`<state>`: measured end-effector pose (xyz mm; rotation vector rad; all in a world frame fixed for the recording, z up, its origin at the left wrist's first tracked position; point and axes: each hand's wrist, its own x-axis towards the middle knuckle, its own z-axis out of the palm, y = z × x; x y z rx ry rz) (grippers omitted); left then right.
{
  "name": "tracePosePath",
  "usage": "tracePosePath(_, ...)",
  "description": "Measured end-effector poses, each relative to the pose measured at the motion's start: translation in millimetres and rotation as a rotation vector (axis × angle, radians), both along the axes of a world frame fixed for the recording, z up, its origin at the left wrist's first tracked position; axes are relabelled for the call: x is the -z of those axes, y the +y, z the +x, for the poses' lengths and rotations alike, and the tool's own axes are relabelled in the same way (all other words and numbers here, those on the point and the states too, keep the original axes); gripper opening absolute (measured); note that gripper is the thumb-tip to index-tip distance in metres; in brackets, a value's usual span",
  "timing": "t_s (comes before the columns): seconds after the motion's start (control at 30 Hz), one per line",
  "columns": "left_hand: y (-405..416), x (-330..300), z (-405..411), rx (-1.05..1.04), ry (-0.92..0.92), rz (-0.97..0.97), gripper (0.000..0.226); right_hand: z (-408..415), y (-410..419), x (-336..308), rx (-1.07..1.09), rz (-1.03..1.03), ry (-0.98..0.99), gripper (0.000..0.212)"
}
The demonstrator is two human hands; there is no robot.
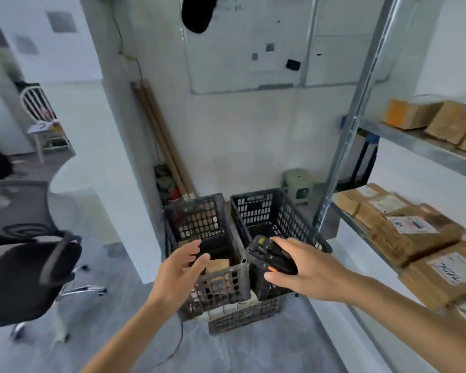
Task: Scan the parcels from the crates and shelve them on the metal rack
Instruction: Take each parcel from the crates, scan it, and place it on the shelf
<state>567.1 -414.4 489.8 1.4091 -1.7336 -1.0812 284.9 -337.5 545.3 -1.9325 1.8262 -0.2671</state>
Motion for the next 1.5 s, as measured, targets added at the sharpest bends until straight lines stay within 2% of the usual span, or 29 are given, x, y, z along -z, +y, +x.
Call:
tracePosePath(0.07, -24.4, 7.4, 6.9, -0.028, -0.004, 0.011, 0.049, 8.4, -33.0, 4.7, -0.058, -0.006, 0.099, 0.085)
tracePosePath(0.17, -65.5, 20.9, 9.9, -0.078, 0.007, 0.038, 0.043, 14.0, -87.4, 18.1, -0.150, -0.011, 0.149, 0.085)
tracePosePath(0.3, -125.9, 43.2, 12.0, -0.148, -0.023, 0.035, 0.044, 14.1, -164.6, 43.0, -0.187, 0.021, 0.108, 0.086)
tracePosePath(0.43, -177.9, 80.4, 21.8, -0.237, -0.026, 0.067, 0.047, 16.7, -232.3, 69.1, -0.240, 0.095, 0.119, 0.078)
tracePosePath(0.63, -241.3, 137.8, 33.1, -0.295, -0.065, 0.139, 0.048, 29.9, -327.6, 123.1, -0.297, 0.192, 0.180, 0.101)
tracePosePath(0.8, -295.0, 188.7, 44.9, -0.322, -0.105, 0.186, 0.048, 39.6, -392.6, 177.3, -0.285, 0.232, 0.189, 0.094)
tracePosePath(1.03, -341.6, 260.9, 47.0, -0.309, -0.166, 0.265, 0.053, 48.3, -453.8, 258.3, -0.240, 0.276, 0.156, 0.097)
tracePosePath(1.5, -385.3, 365.7, 3.8, -0.354, -0.256, 0.432, 0.061, 57.5, -516.5, 390.4, -0.242, 0.336, 0.046, 0.096)
